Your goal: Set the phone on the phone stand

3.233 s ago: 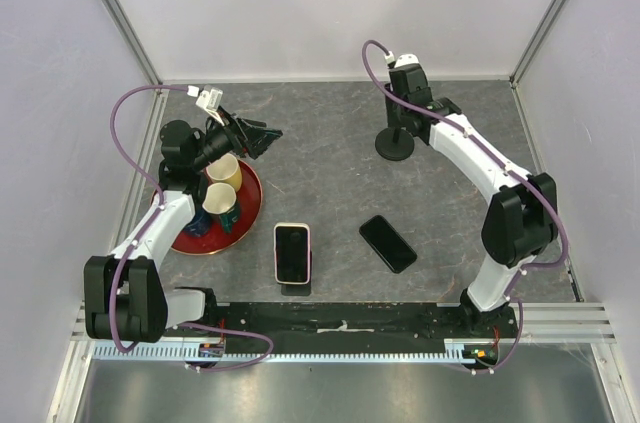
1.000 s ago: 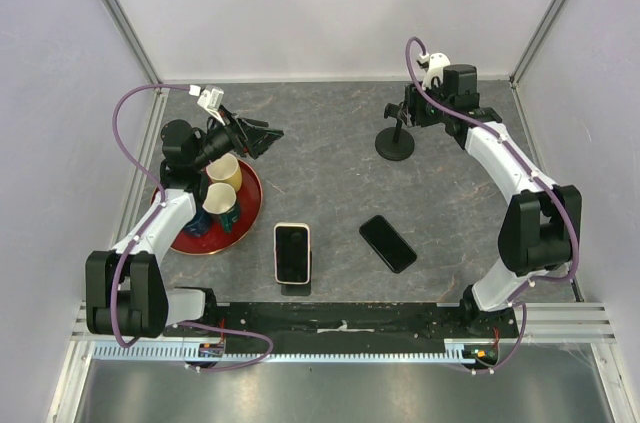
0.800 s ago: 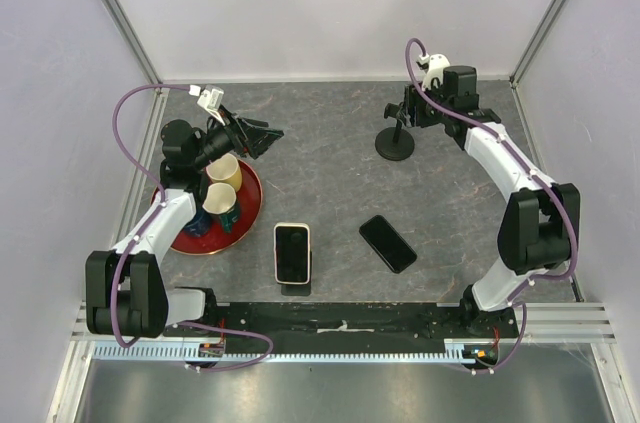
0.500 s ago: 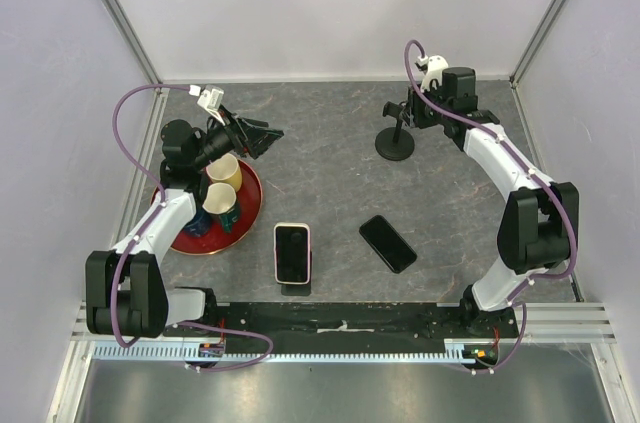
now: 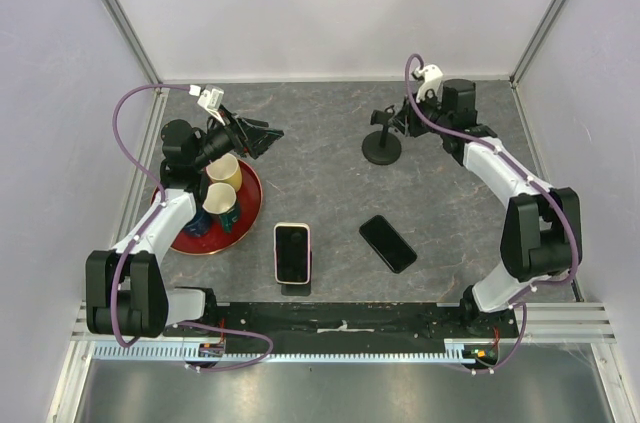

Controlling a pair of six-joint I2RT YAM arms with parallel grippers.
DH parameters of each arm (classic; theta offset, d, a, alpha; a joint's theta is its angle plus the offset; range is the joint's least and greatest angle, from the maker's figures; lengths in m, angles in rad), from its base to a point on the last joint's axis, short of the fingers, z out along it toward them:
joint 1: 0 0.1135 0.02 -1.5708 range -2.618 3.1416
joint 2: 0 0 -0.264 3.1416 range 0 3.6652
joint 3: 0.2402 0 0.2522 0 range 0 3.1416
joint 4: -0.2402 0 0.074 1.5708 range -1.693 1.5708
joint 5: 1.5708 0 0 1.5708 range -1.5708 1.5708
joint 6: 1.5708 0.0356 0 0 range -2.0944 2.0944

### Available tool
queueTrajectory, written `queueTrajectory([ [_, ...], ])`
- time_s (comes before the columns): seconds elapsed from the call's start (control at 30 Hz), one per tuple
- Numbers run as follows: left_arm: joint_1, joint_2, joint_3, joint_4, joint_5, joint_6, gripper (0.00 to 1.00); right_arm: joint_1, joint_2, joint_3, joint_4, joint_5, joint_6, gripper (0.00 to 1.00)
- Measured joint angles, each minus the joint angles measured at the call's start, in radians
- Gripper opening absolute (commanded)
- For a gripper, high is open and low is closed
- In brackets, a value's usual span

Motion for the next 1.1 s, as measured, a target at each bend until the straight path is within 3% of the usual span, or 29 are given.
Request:
queueTrajectory([
  [0.27,0.000,0.006,0.000,0.005,0.000,-0.003,0.82,0.116,-0.044,-0.060,0.016,-0.085,-0.007,0.00],
  [0.53,0.000,0.006,0.000,0.008,0.003,-0.010,0.82,0.280,-0.140,-0.141,0.010,0.060,0.064,0.00],
  [0.63,0.000,0.006,0.000,0.008,0.004,-0.010,0.82,0.329,-0.159,-0.145,-0.014,0.121,0.082,0.15],
  [0.67,0.000,0.006,0.000,0.008,0.006,-0.010,0.82,0.339,-0.164,-0.145,-0.023,0.132,0.086,0.38],
  [0.73,0.000,0.006,0.000,0.009,0.010,-0.010,0.82,0.348,-0.172,-0.145,-0.041,0.146,0.093,0.59],
  [0.77,0.000,0.006,0.000,0.009,0.011,-0.010,0.82,0.349,-0.176,-0.145,-0.053,0.151,0.101,0.83],
  [0.8,0.000,0.006,0.000,0.010,0.015,-0.010,0.82,0.349,-0.181,-0.145,-0.072,0.157,0.107,0.93],
  [0.83,0.000,0.006,0.000,0.010,0.018,-0.010,0.82,0.349,-0.188,-0.145,-0.094,0.164,0.113,0.98],
  [1.1,0.000,0.006,0.000,0.010,0.019,-0.010,0.82,0.349,-0.351,-0.145,-0.310,0.290,0.113,0.98],
])
